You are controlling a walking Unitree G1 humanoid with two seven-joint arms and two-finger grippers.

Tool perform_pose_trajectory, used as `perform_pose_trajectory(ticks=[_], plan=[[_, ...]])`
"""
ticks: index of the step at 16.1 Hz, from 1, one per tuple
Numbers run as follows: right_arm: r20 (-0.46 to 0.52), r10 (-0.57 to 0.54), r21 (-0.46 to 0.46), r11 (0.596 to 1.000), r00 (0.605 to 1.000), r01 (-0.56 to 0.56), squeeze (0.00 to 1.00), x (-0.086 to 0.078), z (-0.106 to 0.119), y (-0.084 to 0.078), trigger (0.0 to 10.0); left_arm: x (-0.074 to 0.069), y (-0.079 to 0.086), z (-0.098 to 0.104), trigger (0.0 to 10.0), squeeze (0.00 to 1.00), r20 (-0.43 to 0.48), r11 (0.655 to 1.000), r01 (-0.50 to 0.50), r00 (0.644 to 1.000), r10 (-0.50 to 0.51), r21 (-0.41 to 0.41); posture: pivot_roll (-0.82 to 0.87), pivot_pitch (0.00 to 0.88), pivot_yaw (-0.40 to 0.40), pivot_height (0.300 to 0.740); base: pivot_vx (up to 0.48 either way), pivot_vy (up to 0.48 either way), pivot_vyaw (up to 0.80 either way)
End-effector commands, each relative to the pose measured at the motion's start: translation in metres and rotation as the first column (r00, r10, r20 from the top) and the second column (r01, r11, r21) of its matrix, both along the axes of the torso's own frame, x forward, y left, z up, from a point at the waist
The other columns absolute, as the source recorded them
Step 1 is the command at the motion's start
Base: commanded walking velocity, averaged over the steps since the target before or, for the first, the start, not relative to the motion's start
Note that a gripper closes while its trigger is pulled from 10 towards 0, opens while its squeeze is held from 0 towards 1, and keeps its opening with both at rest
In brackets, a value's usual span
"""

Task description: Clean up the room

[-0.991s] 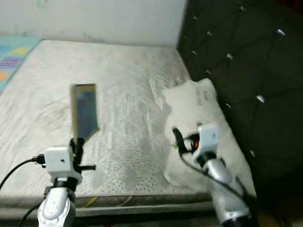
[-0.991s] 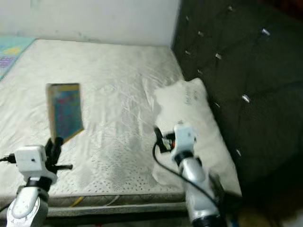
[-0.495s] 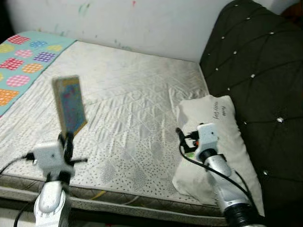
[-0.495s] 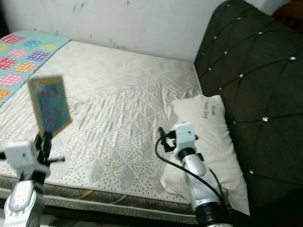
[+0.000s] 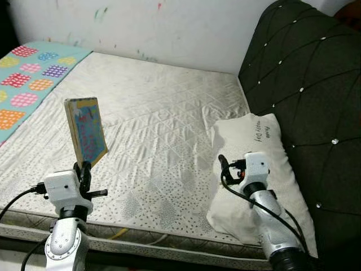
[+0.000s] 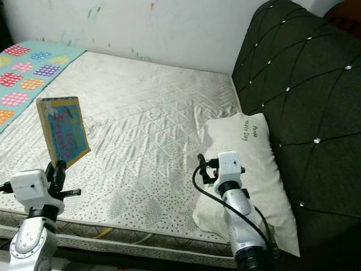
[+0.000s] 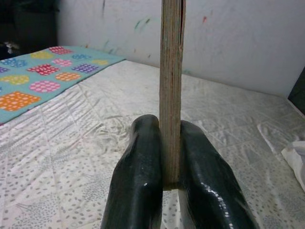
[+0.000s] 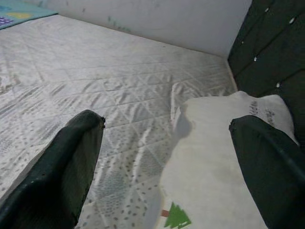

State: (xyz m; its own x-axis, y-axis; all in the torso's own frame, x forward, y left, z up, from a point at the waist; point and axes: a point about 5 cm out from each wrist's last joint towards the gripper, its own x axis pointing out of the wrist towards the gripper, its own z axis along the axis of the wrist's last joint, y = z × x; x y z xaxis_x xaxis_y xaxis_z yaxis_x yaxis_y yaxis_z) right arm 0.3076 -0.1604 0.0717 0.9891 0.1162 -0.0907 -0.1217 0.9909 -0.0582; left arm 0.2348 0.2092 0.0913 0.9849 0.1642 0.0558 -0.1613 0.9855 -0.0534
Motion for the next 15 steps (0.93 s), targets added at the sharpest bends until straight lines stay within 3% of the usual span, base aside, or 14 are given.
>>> perform_pose_trajectory(ticks=[1,3,6,9,12,15], plan=[[0.010,-0.019,-0.013,1.000,1.000,0.019,0.00,0.002,0.007,-0.007,10.0,0.003,-0.006,0.014,10.0,0.00,0.054,0.999,0.033,0.998,-0.033,0.015,0.07,0.021,-0.109,0.740,0.000,0.000,0.00],[0.006,-0.091,0.021,0.996,0.996,0.090,0.00,0.002,0.011,-0.019,10.0,0.002,-0.009,0.016,10.0,0.00,0.066,0.999,0.031,0.997,-0.030,-0.010,0.05,0.084,-0.122,0.740,0.000,0.000,0.00],[0.037,-0.159,0.067,0.985,0.987,0.157,0.00,0.001,0.019,-0.029,10.0,0.002,-0.009,0.022,10.0,0.00,0.095,1.000,0.003,0.995,0.000,-0.028,0.04,0.092,-0.119,0.740,0.000,0.000,0.00],[0.047,-0.153,0.126,0.981,0.987,0.146,0.00,-0.012,0.030,-0.035,10.0,0.000,0.000,0.035,10.0,0.00,0.127,0.999,-0.006,0.992,0.013,-0.054,0.04,0.085,-0.108,0.740,0.000,0.000,0.00],[0.022,-0.156,0.119,0.981,0.987,0.153,0.00,-0.026,0.027,-0.040,10.0,-0.008,0.003,0.037,10.0,0.00,0.131,0.999,-0.003,0.991,0.010,-0.053,0.04,0.098,-0.104,0.740,0.000,0.000,0.00],[-0.005,-0.186,0.128,0.974,0.983,0.185,0.00,-0.027,0.026,-0.045,10.0,-0.010,0.000,0.036,10.0,0.00,0.117,0.997,0.006,0.993,0.004,-0.080,0.04,0.101,-0.104,0.740,0.000,0.000,0.00]])
